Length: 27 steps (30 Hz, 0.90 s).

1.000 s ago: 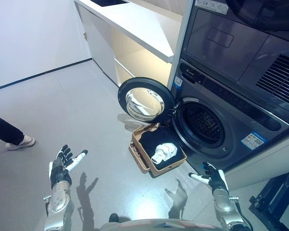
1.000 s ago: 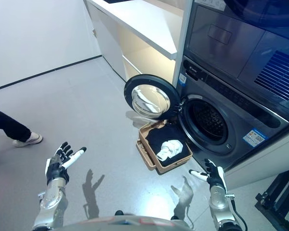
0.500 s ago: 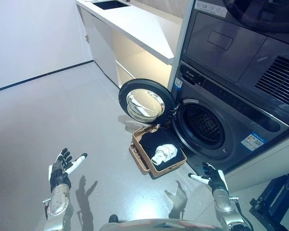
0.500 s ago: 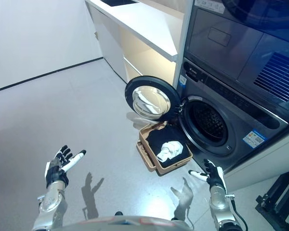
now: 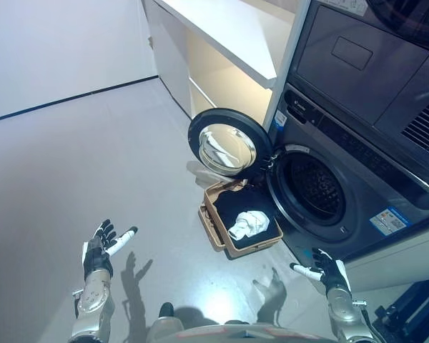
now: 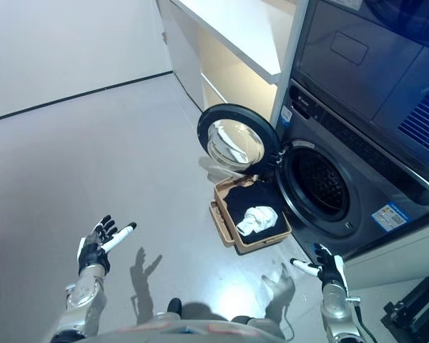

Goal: Put the clothes in the basket into the washing machine.

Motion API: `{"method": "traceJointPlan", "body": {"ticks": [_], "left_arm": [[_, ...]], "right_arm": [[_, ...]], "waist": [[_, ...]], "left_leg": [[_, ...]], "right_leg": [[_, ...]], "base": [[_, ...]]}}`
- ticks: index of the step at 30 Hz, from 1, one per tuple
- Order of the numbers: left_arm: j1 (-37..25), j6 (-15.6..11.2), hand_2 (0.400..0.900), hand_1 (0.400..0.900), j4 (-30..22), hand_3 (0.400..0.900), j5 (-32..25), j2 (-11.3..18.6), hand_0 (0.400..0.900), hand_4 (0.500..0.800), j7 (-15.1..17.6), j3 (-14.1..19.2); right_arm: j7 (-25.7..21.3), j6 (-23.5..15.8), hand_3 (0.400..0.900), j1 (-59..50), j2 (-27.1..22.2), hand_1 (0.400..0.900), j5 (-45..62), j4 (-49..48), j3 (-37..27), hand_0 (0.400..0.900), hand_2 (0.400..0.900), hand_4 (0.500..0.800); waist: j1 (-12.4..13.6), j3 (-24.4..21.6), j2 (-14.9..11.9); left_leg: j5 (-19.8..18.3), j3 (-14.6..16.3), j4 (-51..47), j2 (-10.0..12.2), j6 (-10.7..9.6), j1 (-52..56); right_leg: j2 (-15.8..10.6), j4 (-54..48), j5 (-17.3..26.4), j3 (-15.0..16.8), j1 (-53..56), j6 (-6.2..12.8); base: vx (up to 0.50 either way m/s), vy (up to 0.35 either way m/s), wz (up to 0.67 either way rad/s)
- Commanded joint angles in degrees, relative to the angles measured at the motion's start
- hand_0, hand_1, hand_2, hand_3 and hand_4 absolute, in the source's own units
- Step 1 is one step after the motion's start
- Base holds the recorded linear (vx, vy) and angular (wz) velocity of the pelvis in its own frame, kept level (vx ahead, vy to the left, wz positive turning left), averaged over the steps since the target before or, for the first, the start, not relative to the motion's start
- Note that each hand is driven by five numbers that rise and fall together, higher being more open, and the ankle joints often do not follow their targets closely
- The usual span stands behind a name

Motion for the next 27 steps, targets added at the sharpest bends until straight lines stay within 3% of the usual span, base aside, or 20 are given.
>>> {"method": "traceJointPlan", "body": {"ticks": [1,3,7,11,14,17,19,21,23,27], "left_arm": [[-2.8,-3.2,0.900,0.900,-4.1,0.900,-1.0,3.2,0.900,0.800,-0.4,1.1],[-2.9,-3.3,0.900,0.900,-3.4,0.900,-1.2,3.2,0.900,0.800,0.4,1.2],[-2.0,-4.1,0.900,0.900,-2.4,0.900,-1.8,2.4,0.900,0.800,0.8,1.9],[-1.0,-4.7,0.900,0.900,-2.6,0.900,-2.5,1.2,0.900,0.800,1.9,2.1],[-1.7,-5.2,0.900,0.900,-2.7,0.900,-2.8,1.2,0.900,0.800,3.1,1.5],[-3.2,-5.3,0.900,0.900,-2.7,0.900,-2.8,2.1,0.900,0.800,4.9,0.3],[-5.4,-5.6,0.900,0.900,-3.0,0.900,-2.6,3.6,0.900,0.800,5.9,-0.8],[-6.8,-5.5,0.900,0.900,-2.7,0.900,-2.9,4.6,0.900,0.800,6.5,-1.4],[-6.5,-6.2,0.900,0.900,-4.4,0.900,-3.4,5.4,0.900,0.800,6.3,-1.1],[-7.5,-6.3,0.900,0.900,-4.1,0.900,-3.5,6.7,0.900,0.800,7.7,-0.7]], "right_arm": [[-2.8,-4.5,0.900,-1.3,-6.2,0.900,1.8,-3.7,-2.8,0.900,0.900,0.800],[-3.2,-4.5,0.900,-2.3,-5.9,0.900,1.8,-3.5,-1.9,0.900,0.900,0.800],[-3.3,-4.5,0.900,-3.8,-5.1,0.900,1.2,-3.1,0.1,0.900,0.900,0.800],[-3.4,-4.3,0.900,-4.9,-5.2,0.900,0.5,-2.2,1.0,0.900,0.900,0.800],[-3.5,-4.0,0.900,-6.2,-5.1,0.900,0.2,-2.3,2.1,0.900,0.900,0.800],[-4.3,-3.7,0.900,-8.4,-4.6,0.900,0.3,-2.4,3.4,0.900,0.900,0.800],[-4.9,-3.5,0.900,-9.7,-3.8,0.900,1.1,-1.7,4.1,0.900,0.900,0.800],[-5.0,-3.1,0.900,-11.6,-3.6,0.900,1.2,-0.2,5.1,0.900,0.900,0.800],[-4.8,-2.7,0.900,-13.2,-3.4,0.900,1.4,-0.3,6.1,0.900,0.900,0.800],[-5.2,-2.8,0.900,-15.1,-3.2,0.900,2.7,-0.7,6.8,0.900,0.900,0.800]], "waist": [[1.5,0.5,-1.3],[2.3,1.7,-1.0],[4.1,2.7,0.7],[4.4,1.2,3.7],[4.2,0.1,5.2],[4.7,-1.0,5.0],[5.2,-1.2,4.0],[5.7,-1.8,2.7],[6.9,-2.3,1.8],[7.6,-2.9,0.3]], "left_leg": [[7.7,-4.7,5.1,1.2,1.1,-12.7],[10.1,-5.3,1.3,1.3,0.5,-16.4],[11.4,-2.1,-7.6,3.2,-0.2,-16.2],[12.5,0.4,-9.9,4.7,-1.7,-13.3],[12.0,2.9,-7.4,3.7,-2.2,-12.9],[10.3,2.7,-7.0,1.8,-1.3,-13.2],[8.6,4.8,-3.9,-0.2,-0.8,-15.2],[5.6,6.3,0.7,-2.9,0.4,-17.4],[3.7,7.5,2.4,-4.0,1.5,-19.2],[-0.2,7.6,5.4,-7.5,4.4,-21.1]], "right_leg": [[1.4,8.8,-1.1,1.2,-3.9,-2.24],[1.9,10.9,-2.3,2.6,-4.0,-2.10],[2.6,15.2,-6.0,6.4,-2.9,-1.59],[2.2,14.3,-8.5,9.2,-0.1,-0.37],[-0.3,11.5,-8.9,9.2,3.4,0.90],[-4.4,9.2,-8.2,9.8,4.5,2.94],[-7.4,8.3,-4.7,9.1,5.5,5.15],[-10.7,8.3,2.7,9.4,5.0,6.96],[-12.2,7.1,7.8,10.1,3.6,8.20],[-14.3,10.4,19.0,11.5,0.8,8.08]], "base": [[0.07,-0.018,-0.24],[0.13,0.014,-0.51],[0.24,0.067,-0.65],[0.25,0.152,-0.49],[0.22,0.238,-0.24],[0.23,0.306,-0.29],[0.24,0.272,-0.05],[0.24,0.246,-0.21],[0.18,0.216,-0.26],[0.20,0.241,0.04]]}}
